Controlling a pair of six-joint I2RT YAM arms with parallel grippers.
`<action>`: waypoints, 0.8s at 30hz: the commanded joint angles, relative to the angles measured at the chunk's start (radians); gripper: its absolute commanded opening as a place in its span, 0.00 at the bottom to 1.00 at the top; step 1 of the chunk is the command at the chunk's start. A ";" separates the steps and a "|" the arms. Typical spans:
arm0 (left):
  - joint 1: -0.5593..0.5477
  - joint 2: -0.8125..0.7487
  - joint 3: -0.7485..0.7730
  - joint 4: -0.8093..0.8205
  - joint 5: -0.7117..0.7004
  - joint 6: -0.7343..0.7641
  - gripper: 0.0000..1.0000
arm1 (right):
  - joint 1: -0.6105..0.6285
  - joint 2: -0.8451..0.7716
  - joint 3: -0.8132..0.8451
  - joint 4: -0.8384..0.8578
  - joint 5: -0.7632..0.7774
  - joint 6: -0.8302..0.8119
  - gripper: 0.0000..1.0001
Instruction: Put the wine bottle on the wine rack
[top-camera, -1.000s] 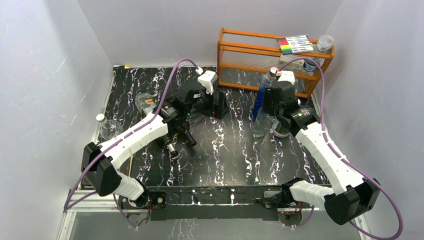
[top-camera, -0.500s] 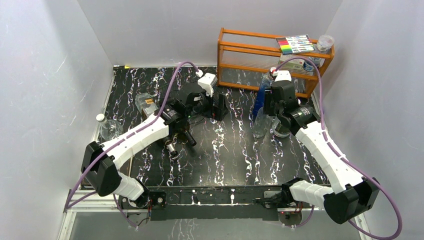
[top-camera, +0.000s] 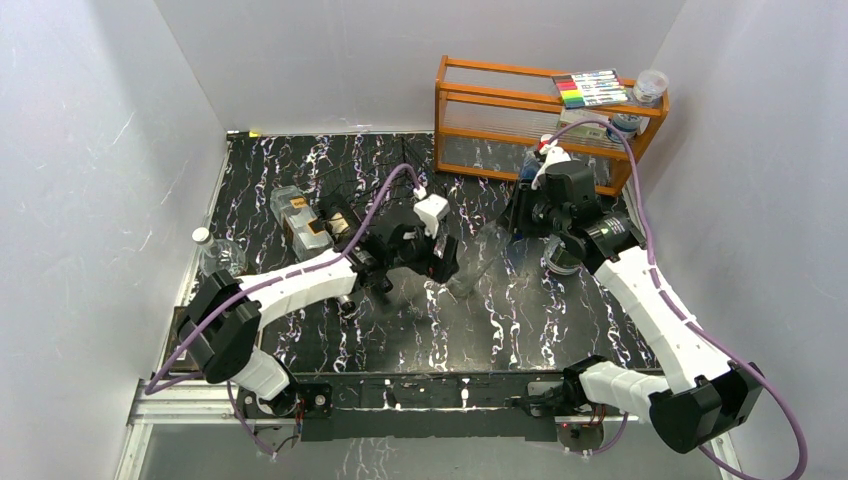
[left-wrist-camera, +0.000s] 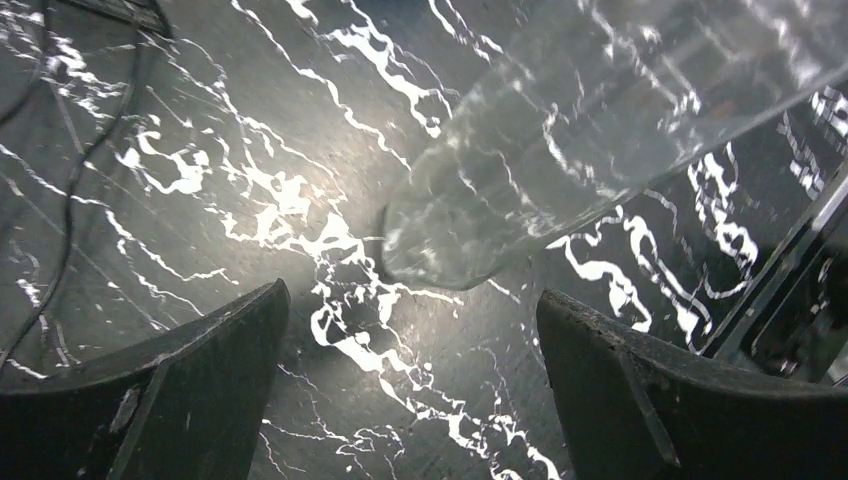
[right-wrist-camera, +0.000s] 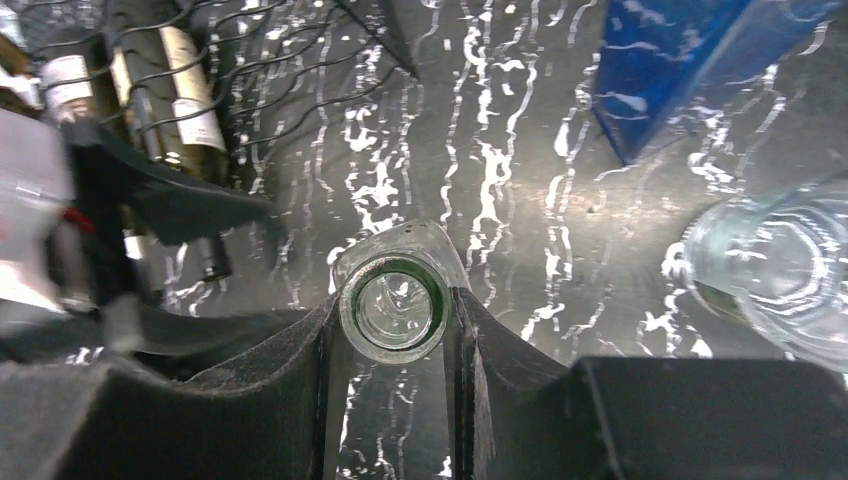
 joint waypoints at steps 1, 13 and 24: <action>-0.032 -0.044 -0.072 0.113 0.039 0.110 0.92 | -0.002 -0.038 -0.010 0.147 -0.137 0.119 0.00; -0.046 -0.134 -0.280 0.403 0.076 0.275 0.88 | -0.003 -0.031 -0.009 0.207 -0.287 0.265 0.00; -0.072 -0.142 -0.285 0.450 0.027 0.440 0.43 | -0.004 -0.027 -0.002 0.198 -0.335 0.281 0.00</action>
